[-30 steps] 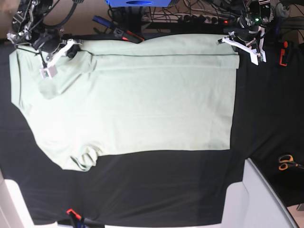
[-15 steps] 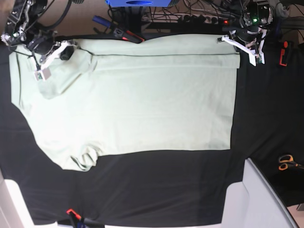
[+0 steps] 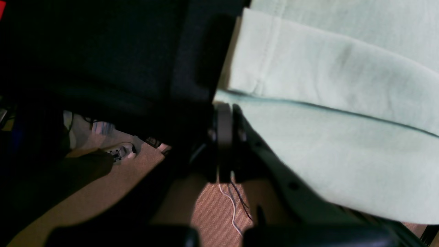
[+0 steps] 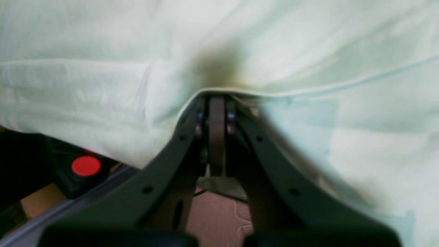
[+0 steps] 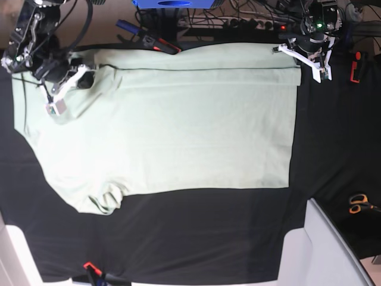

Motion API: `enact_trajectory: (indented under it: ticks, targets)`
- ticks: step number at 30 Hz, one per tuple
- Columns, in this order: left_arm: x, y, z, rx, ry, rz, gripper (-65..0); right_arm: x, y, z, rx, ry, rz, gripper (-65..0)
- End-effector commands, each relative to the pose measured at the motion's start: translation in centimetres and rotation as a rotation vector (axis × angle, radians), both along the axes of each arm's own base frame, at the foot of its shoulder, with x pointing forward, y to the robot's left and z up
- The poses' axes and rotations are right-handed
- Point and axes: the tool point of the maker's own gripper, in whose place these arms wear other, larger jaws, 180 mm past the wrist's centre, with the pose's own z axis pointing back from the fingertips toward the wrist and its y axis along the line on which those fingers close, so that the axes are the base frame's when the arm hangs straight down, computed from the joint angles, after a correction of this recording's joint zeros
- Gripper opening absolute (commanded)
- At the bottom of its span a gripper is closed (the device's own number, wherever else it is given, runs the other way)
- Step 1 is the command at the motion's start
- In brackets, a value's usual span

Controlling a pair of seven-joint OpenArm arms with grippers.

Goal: Fold the T-shirt properly
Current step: 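Pinch the sleeve fabric with the right gripper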

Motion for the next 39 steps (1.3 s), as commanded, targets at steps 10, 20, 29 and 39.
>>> enact_trajectory:
  ticks: [10, 20, 29, 39]
  targets:
    - [-0.5, 0.9, 0.2, 0.032, 0.023, 0.006, -65.0, 5.5, -0.4, 2.2, 0.012, -0.101, -0.067, -64.9]
    - [-0.4, 0.9, 0.3, 0.032, 0.02, 0.005, -65.0, 8.9, -4.2, 7.3, -0.109, -0.247, -0.081, -64.0]
    - [1.1, 0.6, 1.8, 0.04, -0.032, -0.011, -65.0, 2.2, -9.9, 3.8, -0.078, -0.005, -0.429, -27.0]
    - [1.1, 0.6, 1.8, 0.039, -0.032, -0.011, -65.0, -1.8, -6.3, 2.1, 0.078, 0.05, -0.45, -30.0]
